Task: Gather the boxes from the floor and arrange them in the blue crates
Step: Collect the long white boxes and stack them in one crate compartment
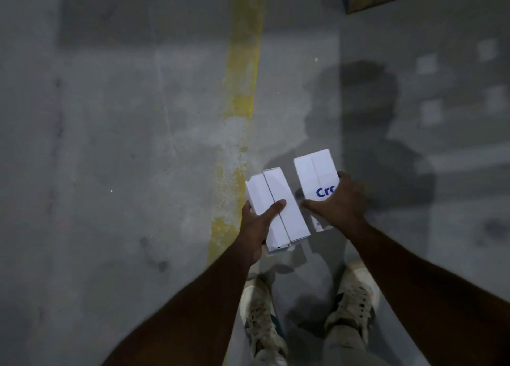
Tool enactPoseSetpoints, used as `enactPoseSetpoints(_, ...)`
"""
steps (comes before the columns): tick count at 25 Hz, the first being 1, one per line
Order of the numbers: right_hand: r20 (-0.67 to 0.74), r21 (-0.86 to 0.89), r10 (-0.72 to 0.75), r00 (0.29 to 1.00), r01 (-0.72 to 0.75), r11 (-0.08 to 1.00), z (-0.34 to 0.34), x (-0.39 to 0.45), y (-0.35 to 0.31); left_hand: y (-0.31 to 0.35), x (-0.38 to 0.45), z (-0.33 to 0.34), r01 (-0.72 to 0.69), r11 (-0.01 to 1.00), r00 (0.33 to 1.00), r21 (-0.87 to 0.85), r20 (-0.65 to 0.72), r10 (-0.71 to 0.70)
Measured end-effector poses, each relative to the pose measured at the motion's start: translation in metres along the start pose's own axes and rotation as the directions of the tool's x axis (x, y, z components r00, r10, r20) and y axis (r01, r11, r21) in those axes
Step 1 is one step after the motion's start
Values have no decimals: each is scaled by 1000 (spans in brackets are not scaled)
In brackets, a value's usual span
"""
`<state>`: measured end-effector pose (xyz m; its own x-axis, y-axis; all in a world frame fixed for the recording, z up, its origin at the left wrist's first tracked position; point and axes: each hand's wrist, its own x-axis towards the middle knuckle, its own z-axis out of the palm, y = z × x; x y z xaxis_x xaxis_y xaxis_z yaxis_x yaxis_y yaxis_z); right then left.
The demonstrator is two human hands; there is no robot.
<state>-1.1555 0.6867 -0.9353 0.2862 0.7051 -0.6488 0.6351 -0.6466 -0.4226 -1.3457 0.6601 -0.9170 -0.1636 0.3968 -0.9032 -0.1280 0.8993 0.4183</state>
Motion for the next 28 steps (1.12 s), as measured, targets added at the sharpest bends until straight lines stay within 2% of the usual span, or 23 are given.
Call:
enactPoseSetpoints(2,-5,148,-22,1000,23,989,-33,-22,-19,24,-28,8,-62,998,995,22,80,60)
enactPoseSetpoints(4,54,316,-39,998,20,949,-70,-46,-38,50,-61,14,-133,989,983,60,136,124)
enactPoseSetpoints(8,48,480,-101,994,66,875,-156,-111,-77,109,-146,16,-251,966,936,55,269,228)
enactPoseSetpoints(10,40,610,-102,994,57,790,-204,-153,-96,140,-199,11,-299,953,909,55,322,267)
enactPoseSetpoints(13,112,772,-148,983,7,636,-272,-219,-120,179,-281,6,-362,927,893,98,321,315)
enactPoseSetpoints(18,166,882,-265,950,-23,471,-362,-322,-147,208,-403,4,-490,868,826,84,365,430)
enactPoseSetpoints(20,152,885,-285,946,-2,466,-392,-362,-150,210,-445,6,-492,866,821,94,380,425)
enactPoseSetpoints(23,71,869,-271,960,74,490,-429,-421,-145,212,-502,14,-522,845,780,116,466,418)
enactPoseSetpoints(28,-119,900,-163,980,175,400,-470,-509,-115,225,-586,52,-591,793,676,148,628,386)
